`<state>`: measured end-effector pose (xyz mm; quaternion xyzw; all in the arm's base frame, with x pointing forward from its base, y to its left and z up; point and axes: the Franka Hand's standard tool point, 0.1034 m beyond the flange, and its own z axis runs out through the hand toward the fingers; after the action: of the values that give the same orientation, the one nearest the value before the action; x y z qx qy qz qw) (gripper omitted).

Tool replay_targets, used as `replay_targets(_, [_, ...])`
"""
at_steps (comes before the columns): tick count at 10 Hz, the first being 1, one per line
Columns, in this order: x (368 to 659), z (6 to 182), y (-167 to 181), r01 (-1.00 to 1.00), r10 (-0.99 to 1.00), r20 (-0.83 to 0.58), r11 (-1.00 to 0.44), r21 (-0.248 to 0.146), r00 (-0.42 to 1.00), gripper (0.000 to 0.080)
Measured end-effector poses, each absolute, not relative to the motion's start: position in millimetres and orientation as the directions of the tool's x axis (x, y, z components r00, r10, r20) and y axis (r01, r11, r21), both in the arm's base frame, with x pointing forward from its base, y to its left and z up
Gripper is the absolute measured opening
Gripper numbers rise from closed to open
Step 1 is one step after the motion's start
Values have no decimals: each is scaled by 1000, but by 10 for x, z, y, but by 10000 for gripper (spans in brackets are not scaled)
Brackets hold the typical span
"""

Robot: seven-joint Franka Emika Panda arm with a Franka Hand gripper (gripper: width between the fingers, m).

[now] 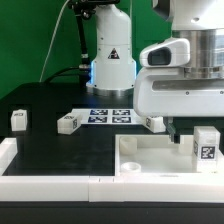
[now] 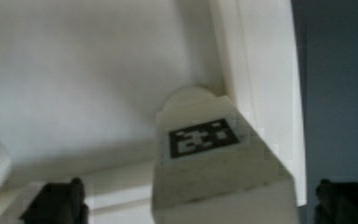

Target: Assemble one leg

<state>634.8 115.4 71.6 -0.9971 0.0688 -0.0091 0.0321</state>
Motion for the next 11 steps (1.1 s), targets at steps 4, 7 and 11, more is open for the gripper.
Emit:
replay_targets(4, [6356, 719, 1167, -86, -88, 22, -994, -65, 996, 530])
replay_targets(7, [6356, 720, 1171, -168, -170, 16, -983, -70, 985, 288])
replay_targets(11, [6359, 715, 1025, -615, -616, -1, -787, -51, 788, 290])
